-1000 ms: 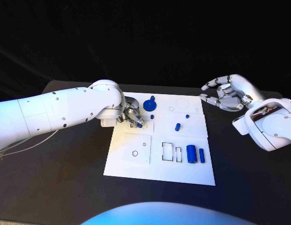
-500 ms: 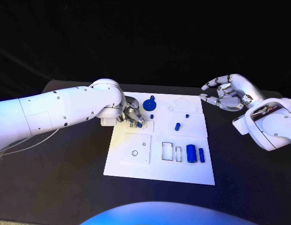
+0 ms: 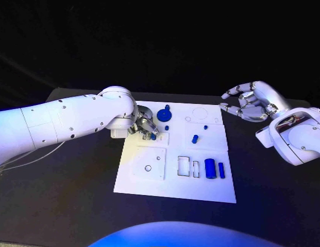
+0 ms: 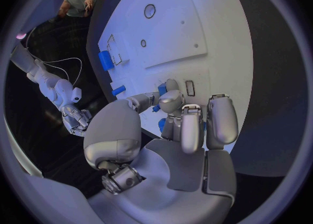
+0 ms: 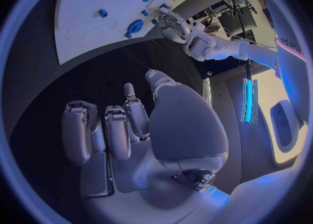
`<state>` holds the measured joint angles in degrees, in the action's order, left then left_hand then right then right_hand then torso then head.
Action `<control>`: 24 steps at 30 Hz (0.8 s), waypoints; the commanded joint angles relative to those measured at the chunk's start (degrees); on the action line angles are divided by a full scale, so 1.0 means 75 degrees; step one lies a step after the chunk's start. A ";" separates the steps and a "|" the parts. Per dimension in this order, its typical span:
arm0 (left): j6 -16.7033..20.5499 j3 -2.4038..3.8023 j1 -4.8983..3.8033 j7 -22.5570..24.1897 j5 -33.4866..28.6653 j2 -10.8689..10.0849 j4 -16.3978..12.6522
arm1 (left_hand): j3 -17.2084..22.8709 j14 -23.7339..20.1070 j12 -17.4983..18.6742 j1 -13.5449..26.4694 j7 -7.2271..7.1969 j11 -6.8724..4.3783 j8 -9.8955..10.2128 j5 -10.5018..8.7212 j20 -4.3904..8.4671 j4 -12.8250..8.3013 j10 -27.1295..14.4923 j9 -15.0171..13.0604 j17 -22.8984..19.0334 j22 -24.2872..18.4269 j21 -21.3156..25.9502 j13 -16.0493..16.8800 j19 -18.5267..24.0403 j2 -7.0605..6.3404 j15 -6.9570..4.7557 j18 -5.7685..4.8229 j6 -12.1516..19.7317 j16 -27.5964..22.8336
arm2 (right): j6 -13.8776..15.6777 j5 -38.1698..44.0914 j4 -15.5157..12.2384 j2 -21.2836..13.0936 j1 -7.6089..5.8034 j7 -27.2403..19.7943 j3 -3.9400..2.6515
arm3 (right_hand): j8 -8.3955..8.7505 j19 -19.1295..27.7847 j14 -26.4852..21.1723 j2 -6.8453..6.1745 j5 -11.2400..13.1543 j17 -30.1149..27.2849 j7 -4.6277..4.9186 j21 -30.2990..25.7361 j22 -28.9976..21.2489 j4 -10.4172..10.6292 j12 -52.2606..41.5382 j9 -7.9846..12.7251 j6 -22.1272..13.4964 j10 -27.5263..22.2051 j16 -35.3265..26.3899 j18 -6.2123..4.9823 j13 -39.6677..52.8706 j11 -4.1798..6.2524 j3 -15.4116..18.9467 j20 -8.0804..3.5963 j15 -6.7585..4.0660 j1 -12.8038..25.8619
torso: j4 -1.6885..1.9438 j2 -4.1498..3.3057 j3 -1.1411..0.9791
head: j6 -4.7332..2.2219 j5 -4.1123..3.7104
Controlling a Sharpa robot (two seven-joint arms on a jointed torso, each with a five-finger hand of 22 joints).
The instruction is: Assemble the parts on the task board
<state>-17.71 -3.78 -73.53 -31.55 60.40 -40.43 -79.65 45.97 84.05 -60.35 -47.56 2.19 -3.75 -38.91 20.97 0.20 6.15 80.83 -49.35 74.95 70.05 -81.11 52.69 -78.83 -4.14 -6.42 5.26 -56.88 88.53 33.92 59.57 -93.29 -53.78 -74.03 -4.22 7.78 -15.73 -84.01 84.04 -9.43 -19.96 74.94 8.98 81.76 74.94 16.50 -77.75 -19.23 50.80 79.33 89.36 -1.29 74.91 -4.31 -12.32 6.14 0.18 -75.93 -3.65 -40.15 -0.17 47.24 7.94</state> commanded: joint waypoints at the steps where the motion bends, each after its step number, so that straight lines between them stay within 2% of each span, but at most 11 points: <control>1: -0.0224 -0.0036 0.0049 0.0018 -0.0096 0.0025 -0.0013 | 0.0380 0.0707 0.0004 -0.0161 -0.0340 -0.0044 0.0038 0.0023 0.0000 -0.0337 0.0001 0.0009 0.1655 0.0011 0.0001 -0.0004 -0.0069 0.0245 -0.0044 -0.0145 -0.0378 0.0039 | -0.0064 0.0052 -0.0010 -0.0002 0.0004 -0.0030 0.0000 | -0.0016 -0.0269 0.0721 0.0003 0.0014 0.1734 -0.0010 -0.0025 0.1350 0.0004 0.0038 -0.0008 -0.0042 0.0004 -0.0043 -0.0096 0.0508 0.0023 0.0007 -0.0028 -0.0028 0.0068 | -0.0002 -0.0001 0.0000 | 0.0003 0.0000; 5: -0.0218 -0.0036 0.0048 0.0021 -0.0093 0.0023 -0.0006 | 0.0350 0.0709 0.0000 -0.0137 -0.0329 -0.0037 0.0040 -0.0029 0.0000 -0.0322 0.0003 0.0013 0.1663 0.0012 0.0002 -0.0001 -0.0069 0.0258 -0.0042 -0.0145 -0.0386 0.0043 | -0.0064 0.0052 -0.0013 -0.0004 0.0004 -0.0032 0.0000 | -0.0016 -0.0269 0.0721 0.0003 0.0014 0.1734 -0.0010 -0.0025 0.1350 0.0004 0.0038 -0.0008 -0.0042 0.0004 -0.0043 -0.0096 0.0508 0.0023 0.0007 -0.0028 -0.0028 0.0068 | -0.0001 0.0000 0.0001 | 0.0006 -0.0002; 10: -0.0240 -0.0036 0.0048 0.0022 -0.0091 0.0017 -0.0015 | 0.0041 0.0710 -0.0002 0.0003 -0.0323 -0.0029 0.0043 -0.0087 -0.0006 -0.0322 0.0002 0.0013 0.1670 0.0021 0.0004 -0.0010 -0.0071 -0.0019 -0.0034 -0.0147 -0.0380 0.0047 | -0.0062 0.0052 -0.0016 -0.0008 0.0004 -0.0039 0.0000 | -0.0016 -0.0269 0.0721 0.0003 0.0014 0.1734 -0.0010 -0.0025 0.1350 0.0004 0.0038 -0.0008 -0.0042 0.0004 -0.0043 -0.0096 0.0508 0.0023 0.0007 -0.0028 -0.0028 0.0068 | 0.0000 -0.0002 0.0001 | 0.0019 0.0001; 13: -0.0249 -0.0035 0.0048 0.0023 -0.0089 0.0011 -0.0024 | -0.0114 0.0710 -0.0008 0.0067 -0.0325 -0.0030 0.0045 -0.0091 -0.0007 -0.0279 0.0002 0.0015 0.1671 0.0024 0.0005 -0.0007 -0.0072 -0.0120 -0.0033 -0.0147 -0.0382 0.0048 | -0.0062 0.0052 -0.0016 -0.0008 0.0004 -0.0042 0.0000 | -0.0016 -0.0269 0.0721 0.0003 0.0014 0.1734 -0.0010 -0.0025 0.1350 0.0004 0.0038 -0.0008 -0.0042 0.0004 -0.0043 -0.0096 0.0508 0.0023 0.0007 -0.0028 -0.0028 0.0068 | 0.0000 -0.0002 0.0000 | 0.0018 -0.0002; 24: -0.0129 -0.0021 0.0048 0.0042 -0.0017 -0.0035 -0.0062 | -0.1303 0.0695 0.0035 0.0376 -0.0324 -0.0030 0.0076 -0.0121 0.0002 0.0340 -0.0043 0.0043 0.1614 -0.0018 0.0044 -0.0078 -0.0046 -0.0513 -0.0041 -0.0136 -0.0399 0.0025 | -0.0013 0.0047 -0.0012 -0.0013 0.0004 -0.0078 0.0000 | -0.0023 -0.0261 0.0718 -0.0004 0.0018 0.1721 -0.0010 -0.0045 0.1340 0.0010 0.0051 -0.0008 -0.0048 -0.0005 -0.0050 -0.0100 0.0496 0.0023 0.0010 -0.0030 -0.0029 0.0092 | 0.0002 0.0002 0.0005 | 0.0005 -0.0011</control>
<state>-17.85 -3.96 -73.25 -31.55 60.41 -40.74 -79.88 36.26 84.05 -60.09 -44.80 -0.51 -3.92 -38.57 20.41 -0.01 8.65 80.65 -49.07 74.93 70.00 -80.93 52.00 -79.05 -7.63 -6.43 5.26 -59.98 88.53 33.95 59.57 -93.32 -53.87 -74.03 -4.27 7.78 -15.72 -84.01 84.03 -9.43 -19.96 74.92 8.98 81.76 74.92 16.50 -77.75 -19.22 50.80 79.33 89.36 -1.29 74.95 -4.31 -12.32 6.15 0.19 -75.93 -3.65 -40.14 -0.15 47.35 7.89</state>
